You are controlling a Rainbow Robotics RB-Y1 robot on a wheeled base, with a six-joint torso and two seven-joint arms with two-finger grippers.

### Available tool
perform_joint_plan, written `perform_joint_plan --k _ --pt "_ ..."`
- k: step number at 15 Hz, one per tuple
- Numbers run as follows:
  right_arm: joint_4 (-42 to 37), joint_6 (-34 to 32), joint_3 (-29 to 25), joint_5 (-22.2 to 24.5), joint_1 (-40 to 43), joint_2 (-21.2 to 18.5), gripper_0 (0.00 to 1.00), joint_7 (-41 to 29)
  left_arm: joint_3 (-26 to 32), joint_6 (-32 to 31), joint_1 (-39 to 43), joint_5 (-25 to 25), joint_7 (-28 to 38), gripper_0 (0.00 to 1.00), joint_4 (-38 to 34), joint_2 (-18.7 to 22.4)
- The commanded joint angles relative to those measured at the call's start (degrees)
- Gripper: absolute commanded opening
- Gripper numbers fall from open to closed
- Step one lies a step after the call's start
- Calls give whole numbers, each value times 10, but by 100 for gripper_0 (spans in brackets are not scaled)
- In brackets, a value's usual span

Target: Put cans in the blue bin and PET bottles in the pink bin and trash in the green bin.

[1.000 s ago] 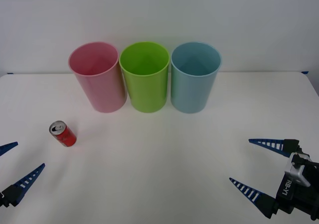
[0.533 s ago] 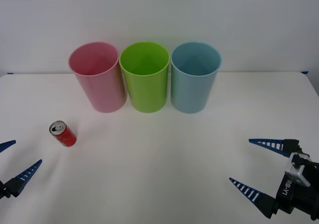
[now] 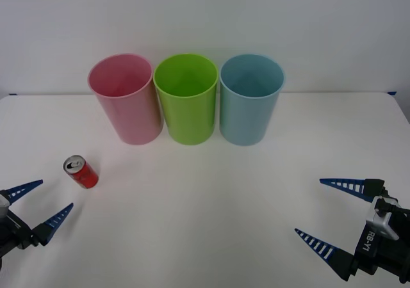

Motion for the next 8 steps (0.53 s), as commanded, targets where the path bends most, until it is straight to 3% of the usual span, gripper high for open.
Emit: perform_joint_plan --k 1,8 --pt "0 0 0 0 0 0 100 0 -26 8 -35 4 -9 97 44 0" --pt "0 0 0 0 0 0 100 0 -65 38 -85 15 -19 97 84 -12"
